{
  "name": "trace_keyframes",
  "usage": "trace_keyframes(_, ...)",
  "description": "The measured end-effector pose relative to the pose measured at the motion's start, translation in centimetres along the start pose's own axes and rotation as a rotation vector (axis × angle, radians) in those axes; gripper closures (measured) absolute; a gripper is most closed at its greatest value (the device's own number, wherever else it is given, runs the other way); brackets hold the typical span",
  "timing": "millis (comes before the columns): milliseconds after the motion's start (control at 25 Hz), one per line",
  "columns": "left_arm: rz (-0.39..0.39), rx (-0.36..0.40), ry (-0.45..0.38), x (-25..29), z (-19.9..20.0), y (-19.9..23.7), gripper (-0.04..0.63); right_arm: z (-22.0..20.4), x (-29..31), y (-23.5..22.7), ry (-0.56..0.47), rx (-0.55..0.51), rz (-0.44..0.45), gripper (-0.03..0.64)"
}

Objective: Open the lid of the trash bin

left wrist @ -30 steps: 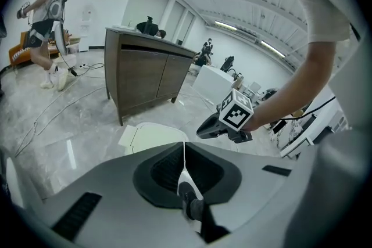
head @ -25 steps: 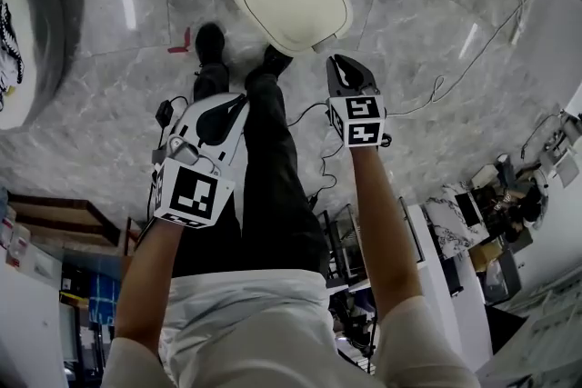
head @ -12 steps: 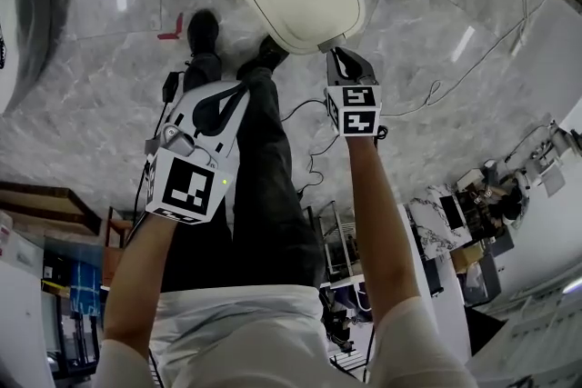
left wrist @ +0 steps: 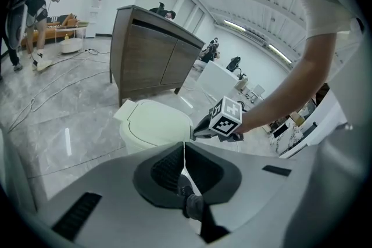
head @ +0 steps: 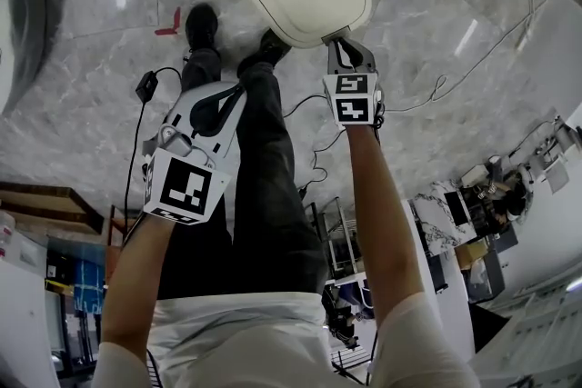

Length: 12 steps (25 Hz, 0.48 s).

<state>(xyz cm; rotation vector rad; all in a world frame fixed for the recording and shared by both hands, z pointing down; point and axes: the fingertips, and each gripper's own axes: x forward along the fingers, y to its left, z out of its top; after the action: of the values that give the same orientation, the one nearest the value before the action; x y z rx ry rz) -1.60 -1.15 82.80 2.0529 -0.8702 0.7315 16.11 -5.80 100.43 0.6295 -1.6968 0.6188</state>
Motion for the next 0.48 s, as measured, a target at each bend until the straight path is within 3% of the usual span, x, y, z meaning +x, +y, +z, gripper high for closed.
trace_keyframes(320,0.007,0.015,0.01,0.3,-0.4,-0.9,0.575,-0.5,0.3,0.0,0.009,0.041,-0.003,0.58)
trace_keyframes(480,0.006,0.028,-0.001,0.7,0.2,-1.5,0.575,-0.3,0.3,-0.1,-0.013,0.013,-0.003,0.58)
